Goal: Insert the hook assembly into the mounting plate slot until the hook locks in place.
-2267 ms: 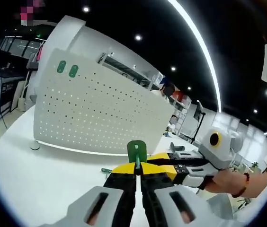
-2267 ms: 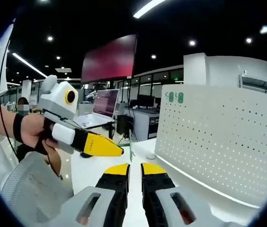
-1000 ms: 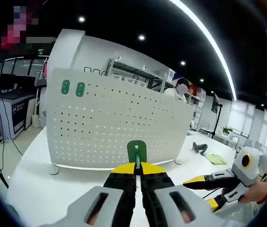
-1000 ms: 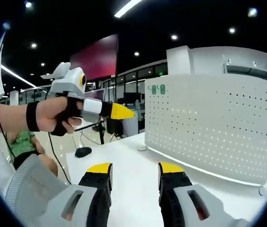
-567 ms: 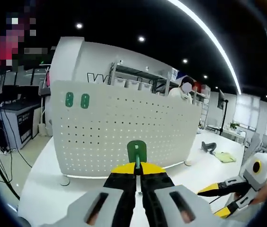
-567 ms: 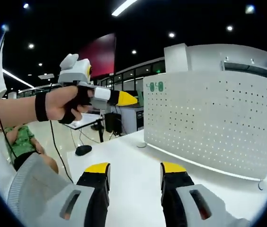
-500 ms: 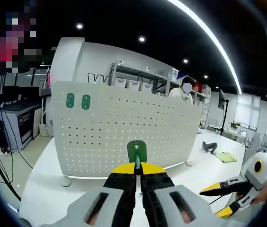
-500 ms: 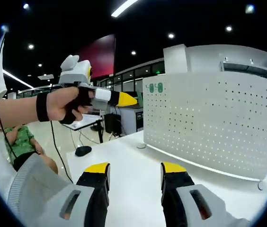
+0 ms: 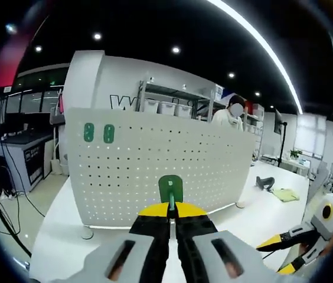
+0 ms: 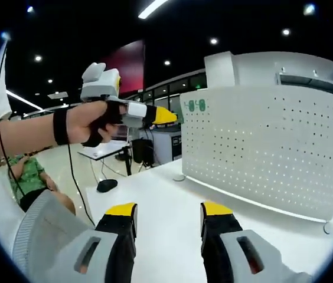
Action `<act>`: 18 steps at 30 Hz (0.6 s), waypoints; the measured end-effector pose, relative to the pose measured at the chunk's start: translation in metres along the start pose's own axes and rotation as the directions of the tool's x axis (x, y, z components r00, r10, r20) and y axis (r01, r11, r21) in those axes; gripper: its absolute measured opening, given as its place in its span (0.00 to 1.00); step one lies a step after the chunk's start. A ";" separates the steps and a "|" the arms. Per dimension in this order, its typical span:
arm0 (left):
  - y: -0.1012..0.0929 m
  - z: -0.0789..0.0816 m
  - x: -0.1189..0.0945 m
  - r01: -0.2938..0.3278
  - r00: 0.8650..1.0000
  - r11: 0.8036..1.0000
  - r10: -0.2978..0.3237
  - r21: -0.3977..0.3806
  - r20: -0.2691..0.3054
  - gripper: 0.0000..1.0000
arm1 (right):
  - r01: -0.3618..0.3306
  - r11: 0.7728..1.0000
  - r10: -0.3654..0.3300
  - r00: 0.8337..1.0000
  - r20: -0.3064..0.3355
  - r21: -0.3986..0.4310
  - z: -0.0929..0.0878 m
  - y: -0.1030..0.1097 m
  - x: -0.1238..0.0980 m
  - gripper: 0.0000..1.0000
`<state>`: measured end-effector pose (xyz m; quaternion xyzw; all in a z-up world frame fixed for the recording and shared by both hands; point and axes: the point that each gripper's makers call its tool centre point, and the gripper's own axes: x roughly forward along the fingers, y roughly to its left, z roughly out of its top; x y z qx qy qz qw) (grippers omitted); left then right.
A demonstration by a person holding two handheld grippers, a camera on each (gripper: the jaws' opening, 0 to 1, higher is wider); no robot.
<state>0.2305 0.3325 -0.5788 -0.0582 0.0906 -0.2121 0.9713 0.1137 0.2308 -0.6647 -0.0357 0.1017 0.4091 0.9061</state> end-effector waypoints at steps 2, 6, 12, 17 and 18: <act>0.002 0.002 0.002 -0.006 1.000 1.000 0.006 0.000 0.006 0.02 | 0.003 1.000 -0.003 1.000 -0.007 -0.002 -0.001 0.000 0.001 0.45; 0.008 0.005 0.008 -0.020 1.000 1.000 0.020 0.000 0.004 0.02 | 0.012 1.000 -0.012 1.000 -0.009 -0.006 -0.002 -0.001 0.001 0.53; 0.019 0.014 0.017 -0.048 0.999 0.999 0.048 0.012 0.017 0.02 | 0.010 1.000 -0.010 1.000 -0.017 0.001 -0.004 -0.001 -0.001 0.52; 0.025 0.024 0.027 -0.058 0.998 0.998 0.058 0.029 0.018 0.02 | -0.005 1.000 0.006 0.998 -0.058 0.009 -0.011 0.001 0.001 0.52; 0.025 0.026 0.029 -0.057 0.998 0.998 0.057 0.028 0.021 0.02 | -0.002 1.000 0.002 0.999 -0.053 0.007 -0.011 0.001 0.001 0.52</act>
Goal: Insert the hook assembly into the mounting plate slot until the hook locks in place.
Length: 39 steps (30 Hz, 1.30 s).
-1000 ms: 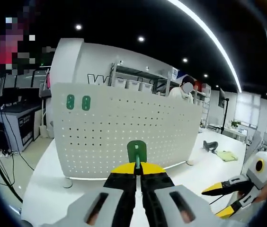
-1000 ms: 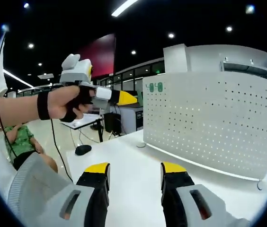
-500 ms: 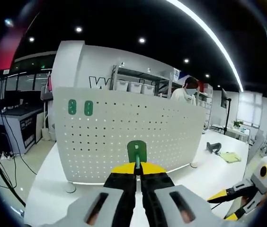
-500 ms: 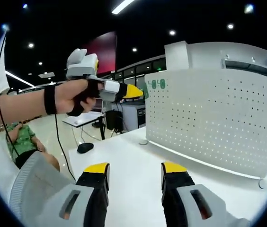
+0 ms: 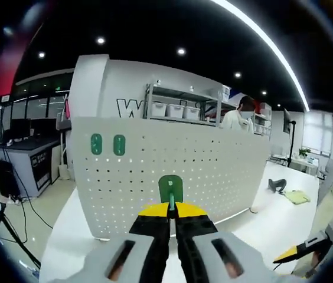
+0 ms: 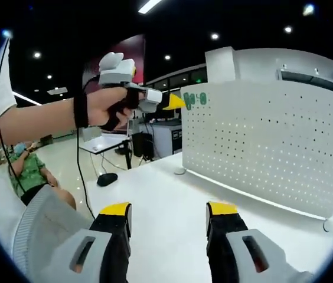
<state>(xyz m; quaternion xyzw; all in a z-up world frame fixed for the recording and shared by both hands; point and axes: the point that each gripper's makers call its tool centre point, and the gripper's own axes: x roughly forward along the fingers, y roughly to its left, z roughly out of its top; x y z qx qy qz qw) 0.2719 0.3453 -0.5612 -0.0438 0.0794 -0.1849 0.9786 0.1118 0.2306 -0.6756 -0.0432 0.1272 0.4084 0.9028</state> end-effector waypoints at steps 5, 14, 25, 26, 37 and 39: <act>0.005 0.010 0.010 -0.007 1.000 1.000 0.007 0.010 0.010 0.02 | -0.001 1.000 0.001 1.000 0.025 0.007 0.004 0.002 0.000 0.54; 0.010 0.017 0.023 -0.021 1.000 1.000 0.021 -0.001 0.007 0.02 | 0.024 1.000 -0.024 0.999 0.030 0.004 0.006 -0.008 -0.004 0.54; 0.019 0.037 0.039 -0.043 0.999 0.998 0.042 0.048 0.016 0.02 | 0.032 0.999 -0.033 0.999 0.028 0.003 0.005 -0.013 -0.003 0.53; 0.020 0.038 0.040 -0.043 0.999 0.998 0.042 0.051 0.016 0.02 | 0.031 1.000 -0.031 0.999 0.026 0.004 0.005 -0.013 -0.003 0.53; 0.030 0.036 0.058 -0.062 0.998 0.997 0.062 0.054 -0.008 0.02 | 0.037 0.999 -0.038 0.999 0.027 0.006 0.004 -0.019 -0.002 0.53; 0.030 0.037 0.061 -0.064 0.998 0.996 0.064 0.059 -0.011 0.02 | 0.043 0.999 -0.043 0.999 0.031 0.013 0.004 -0.022 -0.002 0.53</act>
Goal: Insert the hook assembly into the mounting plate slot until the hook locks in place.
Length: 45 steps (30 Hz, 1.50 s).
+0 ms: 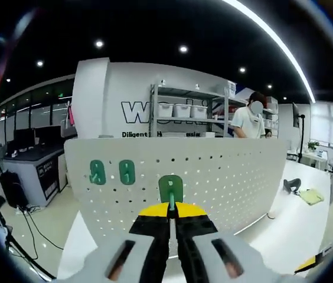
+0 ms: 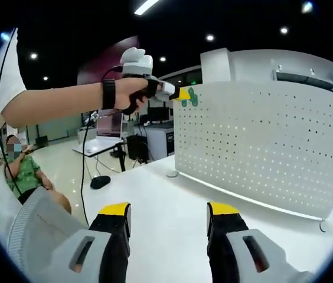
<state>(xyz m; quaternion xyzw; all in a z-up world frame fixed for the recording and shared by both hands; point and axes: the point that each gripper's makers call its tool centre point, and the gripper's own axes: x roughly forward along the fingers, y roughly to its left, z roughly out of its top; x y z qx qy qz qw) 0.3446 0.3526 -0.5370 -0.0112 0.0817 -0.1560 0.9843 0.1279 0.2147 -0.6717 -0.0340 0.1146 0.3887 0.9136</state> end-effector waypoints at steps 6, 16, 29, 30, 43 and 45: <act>0.004 -0.002 0.010 -0.019 1.000 1.000 0.020 0.013 -0.020 0.02 | 0.016 1.000 -0.016 1.000 0.009 0.019 -0.002 -0.004 -0.002 0.53; 0.007 0.008 0.024 -0.033 0.999 0.999 0.034 0.034 -0.022 0.02 | 0.032 0.999 -0.033 0.999 0.018 0.033 -0.002 -0.011 -0.004 0.53; 0.010 0.013 0.039 -0.040 0.999 0.998 0.041 0.058 -0.029 0.02 | 0.063 0.996 -0.064 0.998 0.019 0.056 -0.006 -0.024 -0.010 0.53; 0.011 0.014 0.041 -0.044 0.999 0.997 0.046 0.061 -0.028 0.02 | 0.062 0.996 -0.063 0.998 0.021 0.057 -0.006 -0.024 -0.010 0.53; 0.016 0.016 0.058 -0.050 0.998 0.998 0.051 0.045 -0.030 0.02 | 0.078 0.995 -0.080 0.997 0.014 0.067 -0.010 -0.031 -0.014 0.53; 0.014 0.019 0.061 -0.042 0.999 0.997 0.044 0.057 -0.025 0.02 | 0.082 0.994 -0.083 0.996 0.010 0.070 -0.012 -0.033 -0.014 0.53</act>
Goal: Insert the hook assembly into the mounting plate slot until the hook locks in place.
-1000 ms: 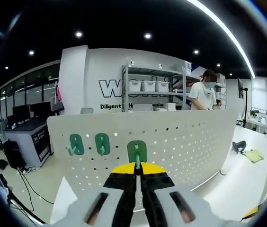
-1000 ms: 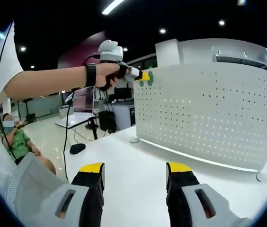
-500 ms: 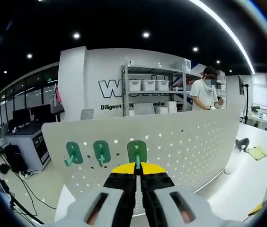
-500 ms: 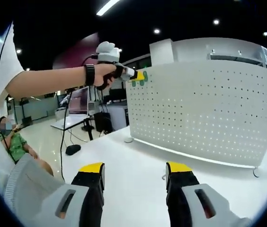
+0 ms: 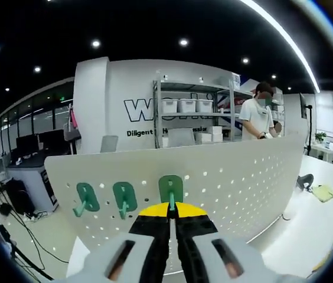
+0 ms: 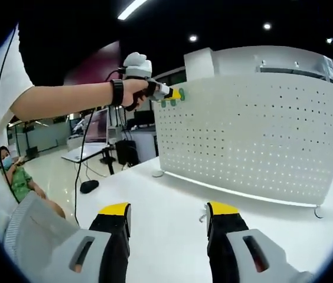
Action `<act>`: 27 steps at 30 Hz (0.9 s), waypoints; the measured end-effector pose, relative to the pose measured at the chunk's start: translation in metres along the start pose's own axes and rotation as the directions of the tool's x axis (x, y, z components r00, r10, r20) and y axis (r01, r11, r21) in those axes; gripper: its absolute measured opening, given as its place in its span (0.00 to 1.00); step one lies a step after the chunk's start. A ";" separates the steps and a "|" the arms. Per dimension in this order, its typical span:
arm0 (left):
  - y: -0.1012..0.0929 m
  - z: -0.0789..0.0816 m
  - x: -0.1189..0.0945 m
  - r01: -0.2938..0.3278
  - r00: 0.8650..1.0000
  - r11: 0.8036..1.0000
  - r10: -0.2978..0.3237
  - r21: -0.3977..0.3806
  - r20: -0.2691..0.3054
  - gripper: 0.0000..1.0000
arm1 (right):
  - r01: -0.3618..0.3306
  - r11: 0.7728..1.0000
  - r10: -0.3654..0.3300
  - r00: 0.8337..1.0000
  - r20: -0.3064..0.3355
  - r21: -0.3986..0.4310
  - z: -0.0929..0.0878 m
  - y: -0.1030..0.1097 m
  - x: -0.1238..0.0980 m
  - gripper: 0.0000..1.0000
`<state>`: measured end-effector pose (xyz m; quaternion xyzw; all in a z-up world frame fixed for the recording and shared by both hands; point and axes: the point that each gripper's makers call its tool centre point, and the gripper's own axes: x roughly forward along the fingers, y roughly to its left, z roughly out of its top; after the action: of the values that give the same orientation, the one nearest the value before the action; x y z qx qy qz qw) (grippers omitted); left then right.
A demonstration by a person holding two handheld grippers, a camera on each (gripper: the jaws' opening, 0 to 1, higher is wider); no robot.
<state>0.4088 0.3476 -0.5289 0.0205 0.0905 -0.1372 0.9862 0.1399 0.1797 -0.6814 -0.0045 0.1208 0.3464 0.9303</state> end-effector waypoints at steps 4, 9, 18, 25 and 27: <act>0.002 0.000 0.005 -0.007 1.000 1.000 0.007 0.000 -0.007 0.02 | 0.004 1.000 -0.004 1.000 -0.018 -0.003 -0.004 -0.002 0.001 0.52; 0.005 -0.006 0.009 -0.010 1.000 1.000 0.010 -0.012 -0.023 0.02 | 0.003 1.000 -0.003 1.000 -0.007 -0.008 0.001 -0.003 0.003 0.52; 0.006 -0.004 0.011 -0.016 1.000 1.000 0.016 -0.008 -0.018 0.02 | -0.008 1.000 0.007 1.000 -0.015 -0.011 0.001 -0.003 0.005 0.52; 0.003 -0.007 0.009 -0.025 0.999 0.999 0.024 -0.046 -0.033 0.02 | -0.022 1.000 0.022 1.000 -0.019 -0.016 0.001 0.000 0.009 0.52; 0.002 -0.009 0.010 -0.032 0.998 0.999 0.032 -0.008 -0.048 0.02 | -0.025 1.000 0.025 0.999 -0.022 -0.018 0.001 0.001 0.010 0.52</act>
<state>0.4169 0.3478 -0.5399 0.0209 0.1146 -0.1205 0.9859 0.1467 0.1866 -0.6825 -0.0151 0.1278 0.3589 0.9245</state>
